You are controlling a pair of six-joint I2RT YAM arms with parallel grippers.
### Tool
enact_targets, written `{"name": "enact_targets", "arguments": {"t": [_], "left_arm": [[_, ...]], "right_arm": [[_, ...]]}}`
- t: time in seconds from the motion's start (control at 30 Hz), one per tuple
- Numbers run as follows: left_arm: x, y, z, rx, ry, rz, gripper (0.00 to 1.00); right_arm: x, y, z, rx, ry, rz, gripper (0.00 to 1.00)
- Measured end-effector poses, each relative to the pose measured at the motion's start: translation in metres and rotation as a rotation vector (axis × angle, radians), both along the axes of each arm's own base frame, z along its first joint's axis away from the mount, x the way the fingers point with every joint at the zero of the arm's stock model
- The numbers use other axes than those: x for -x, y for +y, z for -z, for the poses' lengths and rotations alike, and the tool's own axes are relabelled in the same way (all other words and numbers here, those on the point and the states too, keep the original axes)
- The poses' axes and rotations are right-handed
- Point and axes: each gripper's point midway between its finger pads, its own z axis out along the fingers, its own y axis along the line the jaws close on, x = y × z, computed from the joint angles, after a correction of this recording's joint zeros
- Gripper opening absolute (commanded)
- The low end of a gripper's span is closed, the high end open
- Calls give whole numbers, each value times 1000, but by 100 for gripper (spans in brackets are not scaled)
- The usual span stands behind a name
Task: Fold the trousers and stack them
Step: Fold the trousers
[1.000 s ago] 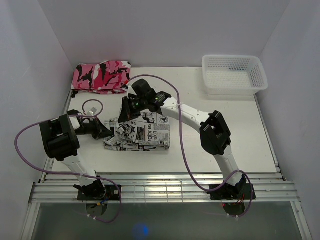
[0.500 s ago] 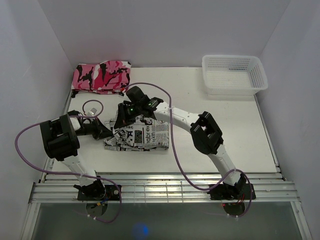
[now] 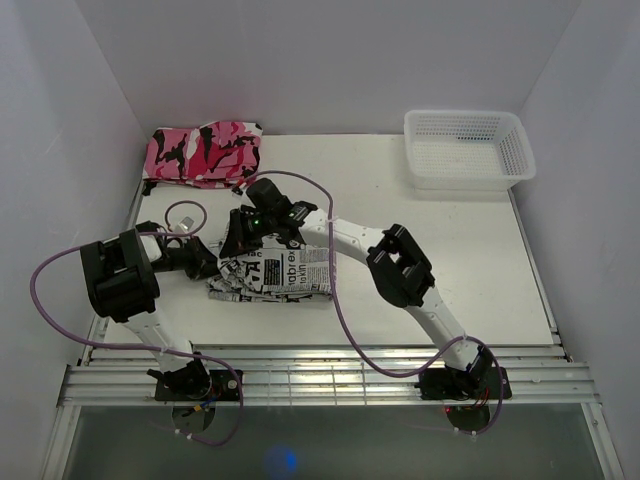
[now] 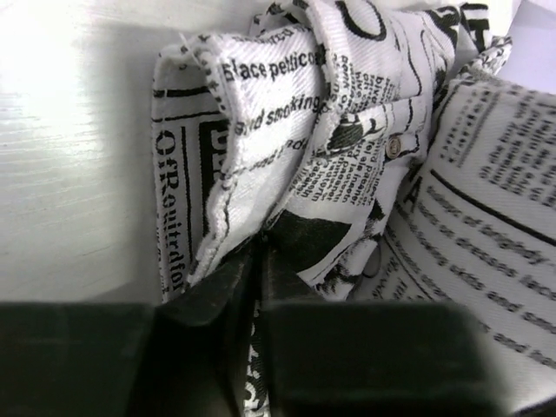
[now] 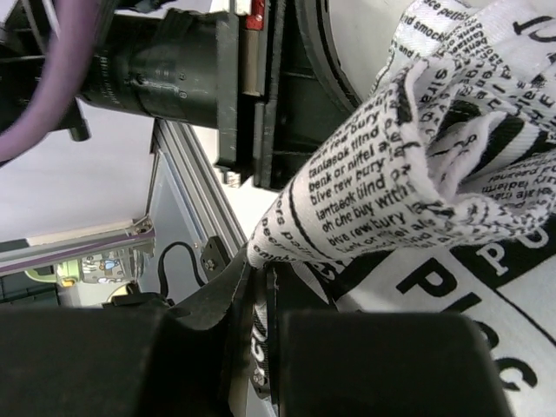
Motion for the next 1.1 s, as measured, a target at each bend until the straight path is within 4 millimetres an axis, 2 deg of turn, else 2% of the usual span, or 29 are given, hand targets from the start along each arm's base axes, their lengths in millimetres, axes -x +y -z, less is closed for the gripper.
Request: {"name": "enact_targets", "arguments": {"t": [0.03,0.1,0.17,0.23,0.3,0.33,0.37,0.43,0.53,0.63,0.7,0.77,0.87,0.93,1.0,1.1], "left_arm": [[0,1,0,-4,6,-7,37],[0,7,-4,-8,9,-30,48],[-2,22,-11,-16,17,-81,56],[-7,45,-18,-37,12,-145,57],[-12,72,-23,-90,-5,-196,60],[-14,85,-26,-119,-19,-215,62],[-16,96,-30,-149,-33,-229,66],[-19,109,-40,-198,-71,-231,67],[-21,114,-62,-270,-142,-203,76],[-24,120,-86,-349,-222,-185,77],[-27,122,-103,-380,-278,-154,77],[-31,120,-120,-390,-347,-99,77],[-35,114,-129,-439,-394,-13,78],[-33,101,-125,-462,-389,51,78],[-27,89,-116,-475,-358,111,77],[-11,85,-101,-492,-289,161,76]], "right_arm": [[1,2,3,-5,3,-5,12],[3,5,5,-15,8,-16,29],[6,8,2,-35,9,-30,48],[8,12,-6,-76,-15,-54,69],[9,15,-13,-109,-38,-78,74],[10,15,-16,-120,-49,-90,82],[11,15,-20,-131,-61,-103,84],[13,12,-33,-157,-104,-134,85],[15,-6,-64,-190,-184,-174,86],[9,-42,-101,-220,-297,-200,81],[-3,-75,-123,-229,-387,-204,81],[-19,-112,-135,-220,-491,-205,82],[-44,-152,-124,-157,-572,-203,83],[-50,-169,-102,-96,-590,-230,84],[-42,-179,-71,-37,-560,-285,87],[-21,-186,-37,11,-495,-361,88]]}}
